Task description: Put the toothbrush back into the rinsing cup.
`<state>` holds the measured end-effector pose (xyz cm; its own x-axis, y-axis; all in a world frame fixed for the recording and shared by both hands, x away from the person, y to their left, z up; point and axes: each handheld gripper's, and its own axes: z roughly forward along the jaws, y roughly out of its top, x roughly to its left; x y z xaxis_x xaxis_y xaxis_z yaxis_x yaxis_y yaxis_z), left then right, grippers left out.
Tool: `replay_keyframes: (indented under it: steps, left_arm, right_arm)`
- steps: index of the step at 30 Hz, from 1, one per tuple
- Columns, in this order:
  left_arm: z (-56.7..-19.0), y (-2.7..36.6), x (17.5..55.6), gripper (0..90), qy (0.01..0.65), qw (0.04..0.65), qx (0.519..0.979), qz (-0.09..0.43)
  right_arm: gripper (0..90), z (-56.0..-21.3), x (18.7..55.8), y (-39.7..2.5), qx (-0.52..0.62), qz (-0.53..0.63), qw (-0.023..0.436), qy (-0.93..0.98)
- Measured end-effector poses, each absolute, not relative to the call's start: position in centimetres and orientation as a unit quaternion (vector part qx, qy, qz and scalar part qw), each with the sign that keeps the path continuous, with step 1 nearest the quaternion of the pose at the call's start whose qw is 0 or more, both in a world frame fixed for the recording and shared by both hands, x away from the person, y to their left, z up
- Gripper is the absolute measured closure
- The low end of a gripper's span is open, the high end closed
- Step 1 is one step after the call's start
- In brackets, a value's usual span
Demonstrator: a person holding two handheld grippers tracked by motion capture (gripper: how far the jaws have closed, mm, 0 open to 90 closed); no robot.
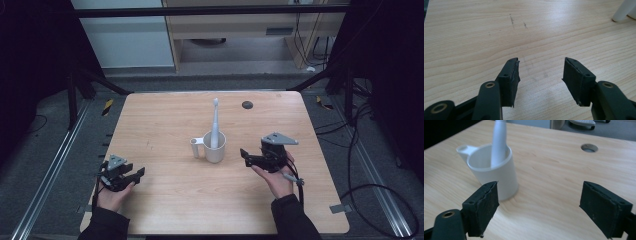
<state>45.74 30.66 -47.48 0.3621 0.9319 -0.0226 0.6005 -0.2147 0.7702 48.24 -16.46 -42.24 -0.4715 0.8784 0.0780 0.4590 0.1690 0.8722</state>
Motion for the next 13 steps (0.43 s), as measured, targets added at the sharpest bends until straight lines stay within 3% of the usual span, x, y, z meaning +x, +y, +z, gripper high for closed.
replay_keyframes:
  steps: [13]
  left_arm:
    - [-47.7, 30.5, 45.7, 43.8, 0.509, 0.358, 0.749, 0.227]
  right_arm:
    - [11.8, -46.4, 46.1, -21.7, 0.489, 0.401, 0.234, 0.738]
